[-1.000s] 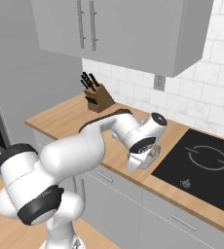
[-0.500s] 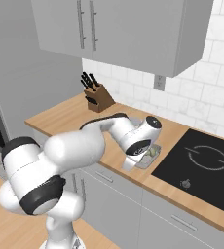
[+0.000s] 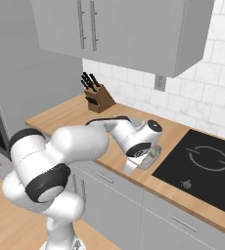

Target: Take the meat container that has the steak and place it on the second highest rack of the freezer. Then take the vegetable container that has the mushroom and potato and place it on the highest rack of the freezer.

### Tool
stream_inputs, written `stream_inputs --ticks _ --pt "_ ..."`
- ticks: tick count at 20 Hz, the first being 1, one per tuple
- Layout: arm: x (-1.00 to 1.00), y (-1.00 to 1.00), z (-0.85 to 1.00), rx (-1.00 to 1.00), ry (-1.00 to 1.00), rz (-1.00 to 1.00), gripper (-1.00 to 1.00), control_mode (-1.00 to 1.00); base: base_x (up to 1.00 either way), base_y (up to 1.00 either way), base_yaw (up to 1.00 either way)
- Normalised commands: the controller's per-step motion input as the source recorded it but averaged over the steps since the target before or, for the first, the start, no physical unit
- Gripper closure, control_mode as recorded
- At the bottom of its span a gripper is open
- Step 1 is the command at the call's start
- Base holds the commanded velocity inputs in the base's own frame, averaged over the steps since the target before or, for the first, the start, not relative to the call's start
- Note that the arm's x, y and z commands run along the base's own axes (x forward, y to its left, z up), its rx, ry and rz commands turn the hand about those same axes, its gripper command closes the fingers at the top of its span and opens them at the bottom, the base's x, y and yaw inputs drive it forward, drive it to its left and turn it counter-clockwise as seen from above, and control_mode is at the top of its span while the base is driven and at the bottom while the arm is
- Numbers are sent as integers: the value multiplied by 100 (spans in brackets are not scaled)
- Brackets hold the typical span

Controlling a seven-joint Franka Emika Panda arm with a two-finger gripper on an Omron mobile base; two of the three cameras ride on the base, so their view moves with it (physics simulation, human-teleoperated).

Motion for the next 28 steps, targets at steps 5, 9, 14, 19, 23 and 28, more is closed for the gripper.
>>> stream_inputs --ticks 5,9,14,19,23,28 --pt "18 -5 -13 1 0 0 -100 -100 0 0 0" --pt "3 -34 0 3 0 0 -100 -100 0 0 0" --pt "13 -28 0 2 0 0 -100 -100 0 0 0" --pt "44 -3 -7 0 5 0 -100 -100 0 0 0" --pt "13 0 -22 0 1 0 -100 -100 0 0 0" --pt "-1 0 -36 0 0 0 -100 -100 0 0 0"
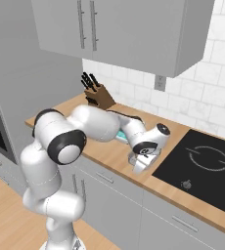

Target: Take the meat container that has the steak and place it on the second highest rack of the freezer. Then take the vegetable container that has the mushroom and potato and place it on the highest rack of the freezer.

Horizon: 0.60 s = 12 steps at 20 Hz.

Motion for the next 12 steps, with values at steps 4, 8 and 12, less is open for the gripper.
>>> stream_inputs --ticks 4,8,12 --pt "20 0 -26 0 2 0 -100 -100 0 0 0" --pt "40 -1 -16 0 5 0 -100 -100 0 0 0" --pt "33 7 -35 0 7 0 100 -100 0 0 0"
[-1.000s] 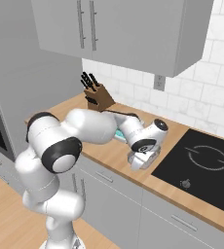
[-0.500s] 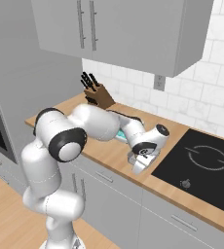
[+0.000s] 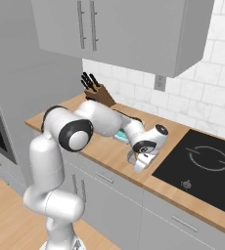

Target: Take the meat container that has the steak and place it on the second highest rack of the freezer. Then take the vegetable container that has the mushroom and potato and place it on the highest rack of the freezer.

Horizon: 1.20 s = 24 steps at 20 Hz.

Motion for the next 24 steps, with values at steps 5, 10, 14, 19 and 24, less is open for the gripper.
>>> stream_inputs --ticks 5,10,14,19,24 --pt "-4 8 -41 1 2 0 100 -100 0 0 0" --pt "-30 0 -17 1 0 1 100 -100 0 0 0" --pt "-7 0 7 0 0 10 100 -100 0 0 0" --pt "-29 -1 75 3 -9 32 100 -100 0 0 0" --pt "-39 0 100 3 -10 43 100 -100 0 0 0"
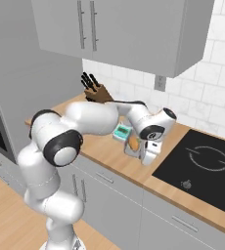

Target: Take the meat container that has the steak and place it on the second highest rack of the freezer. Then take the vegetable container that has the mushroom and potato and place it on the highest rack of the freezer.

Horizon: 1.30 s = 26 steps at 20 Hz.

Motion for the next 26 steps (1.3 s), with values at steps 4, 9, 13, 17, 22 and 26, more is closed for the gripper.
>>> stream_inputs --ticks 4,9,13,17,22,26 --pt "-42 9 100 2 -10 51 100 -100 0 0 0" --pt "-27 35 92 0 -8 52 100 -100 0 0 0" --pt "-29 70 54 -3 -5 44 100 -100 0 0 0" --pt "-42 69 52 0 -16 45 100 -100 0 0 0" --pt "-47 64 53 -8 -27 47 100 -100 0 0 0" --pt "-49 61 33 -15 -33 31 100 -100 0 0 0"
